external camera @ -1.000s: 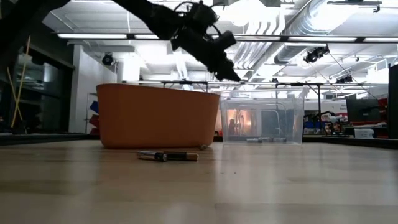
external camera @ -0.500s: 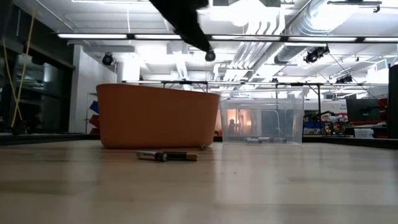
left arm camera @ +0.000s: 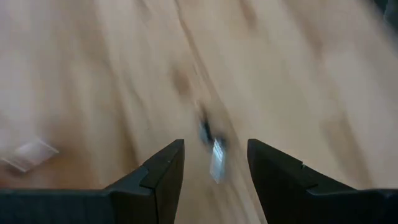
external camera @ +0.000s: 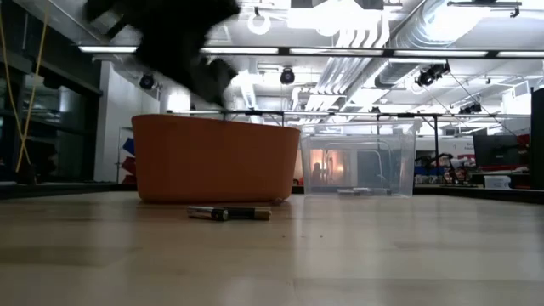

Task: Sort batteries
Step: Put the silver battery into the transparent bin

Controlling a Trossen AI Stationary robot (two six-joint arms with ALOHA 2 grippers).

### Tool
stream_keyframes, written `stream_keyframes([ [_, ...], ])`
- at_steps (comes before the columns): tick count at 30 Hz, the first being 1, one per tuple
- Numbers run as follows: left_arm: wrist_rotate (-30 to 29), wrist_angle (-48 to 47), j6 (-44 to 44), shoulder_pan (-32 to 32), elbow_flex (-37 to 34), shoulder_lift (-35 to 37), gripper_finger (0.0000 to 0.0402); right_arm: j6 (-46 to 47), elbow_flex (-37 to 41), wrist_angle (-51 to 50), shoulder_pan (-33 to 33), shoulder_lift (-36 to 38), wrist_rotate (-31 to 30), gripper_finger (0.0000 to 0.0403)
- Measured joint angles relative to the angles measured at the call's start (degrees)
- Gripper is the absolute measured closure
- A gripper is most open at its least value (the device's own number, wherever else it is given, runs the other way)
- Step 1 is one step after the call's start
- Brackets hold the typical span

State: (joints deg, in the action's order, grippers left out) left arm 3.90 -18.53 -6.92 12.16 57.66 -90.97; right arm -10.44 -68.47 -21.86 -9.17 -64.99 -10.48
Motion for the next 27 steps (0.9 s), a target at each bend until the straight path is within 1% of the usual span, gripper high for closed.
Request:
stream_keyframes([
  [2, -1.56, 0.94, 1.44, 2.18, -2.76, -2.59, 0.0234, -0.01, 0.00, 0.16, 0.00, -0.13, 0.00, 0.0236],
  [4, -4.91, 1.94, 2.23, 3.90, -4.21, -5.16, 0.0234, -0.01, 0.00, 0.35, 0.00, -0.36, -0.02, 0.0236],
  [7, -9.89, 2.38, 1.89, 5.53, -4.31, -9.22, 0.0234, 0.03, 0.00, 0.34, 0.00, -0.44, -0.02, 0.0236],
  [9, -10.74, 3.06, 1.74, 5.92, -3.97, -11.36, 0.0234, 0.10, 0.00, 0.48, 0.00, -0.46, -0.02, 0.0236],
  [13, -9.62, 5.64, 0.12, 5.92, -3.64, -13.69, 0.0234, 0.12, 0.00, 0.49, 0.00, -0.55, -0.02, 0.0236],
  [18, -8.86, 7.57, -0.19, 5.24, -3.65, -14.53, 0.0234, 0.12, 0.00, 0.39, 0.00, -0.55, -0.04, 0.0236],
  [21, -5.34, 9.97, -1.02, 4.58, -3.71, -14.69, 0.0239, 0.12, 0.00, 0.34, 0.00, -0.55, -0.04, 0.0236],
  [22, -3.75, 10.59, -1.11, 4.29, -3.71, -14.74, 0.0245, 0.15, 0.00, 0.31, 0.00, -0.55, -0.04, 0.0236],
  [24, -2.87, 10.79, -0.62, 3.95, -3.71, -14.78, 0.0268, 0.70, 0.00, 0.30, 0.00, -0.55, -0.04, 0.0236],
  [27, -2.18, 10.24, 1.55, 3.61, -3.69, -14.78, 0.0325, 1.44, 0.00, 0.30, 0.00, -0.55, -0.04, 0.0236],
])
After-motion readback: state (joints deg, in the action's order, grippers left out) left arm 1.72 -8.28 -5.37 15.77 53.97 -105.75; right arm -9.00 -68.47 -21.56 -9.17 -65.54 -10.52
